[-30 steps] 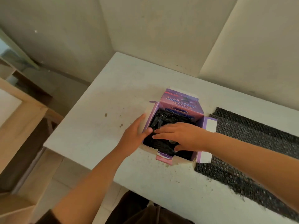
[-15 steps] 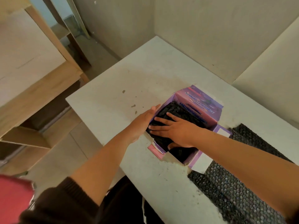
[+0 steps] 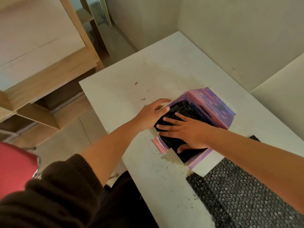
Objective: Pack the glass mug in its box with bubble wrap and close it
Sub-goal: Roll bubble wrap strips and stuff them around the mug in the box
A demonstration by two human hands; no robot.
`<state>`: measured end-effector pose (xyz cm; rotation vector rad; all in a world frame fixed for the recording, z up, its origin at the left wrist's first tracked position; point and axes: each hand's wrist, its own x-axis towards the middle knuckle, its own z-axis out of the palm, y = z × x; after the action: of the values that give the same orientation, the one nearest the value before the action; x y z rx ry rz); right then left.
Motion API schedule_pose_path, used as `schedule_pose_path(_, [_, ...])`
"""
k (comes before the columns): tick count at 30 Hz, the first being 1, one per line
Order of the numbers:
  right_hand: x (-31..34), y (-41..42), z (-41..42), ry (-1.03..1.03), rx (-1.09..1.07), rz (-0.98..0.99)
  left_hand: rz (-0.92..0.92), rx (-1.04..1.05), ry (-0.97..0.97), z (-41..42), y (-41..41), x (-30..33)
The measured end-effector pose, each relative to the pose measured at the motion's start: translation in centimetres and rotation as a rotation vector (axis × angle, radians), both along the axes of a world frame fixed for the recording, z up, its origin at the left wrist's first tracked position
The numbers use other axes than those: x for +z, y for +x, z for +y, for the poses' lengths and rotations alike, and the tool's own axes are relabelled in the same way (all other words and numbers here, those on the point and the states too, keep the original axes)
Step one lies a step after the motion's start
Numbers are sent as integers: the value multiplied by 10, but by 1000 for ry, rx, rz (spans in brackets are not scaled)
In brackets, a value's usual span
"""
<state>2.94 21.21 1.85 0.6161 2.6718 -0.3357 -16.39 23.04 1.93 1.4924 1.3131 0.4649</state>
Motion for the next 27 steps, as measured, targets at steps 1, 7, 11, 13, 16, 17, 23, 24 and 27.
schedule_pose_path(1, [-5,-3,1,23,20,29,35,-2,53,-1,0,0])
schedule_pose_path(7, [-15,-7,3,74,0,66,64,-37,134,-1,2,-4])
schedule_pose_path(11, [-17,-15,0,79,-37,55,74,-14,115,-2,3,-4])
schedule_pose_path(13, [-16,-16,0,77,-32,57,66,-12,100,-2,4,-2])
schedule_pose_path(16, [-11,-8,4,31,-10,38,67,-26,83,-2,3,-1])
schedule_pose_path(17, [-9,-3,7,22,11,36,67,-30,81,-1,3,-1])
schedule_pose_path(23, [-10,11,23,71,137,27,53,-34,72,0,2,-3])
schedule_pose_path(24, [-12,9,23,59,126,36,47,-34,73,0,2,-3])
schedule_pose_path(27, [-17,5,22,27,85,56,31,-25,77,0,1,-3])
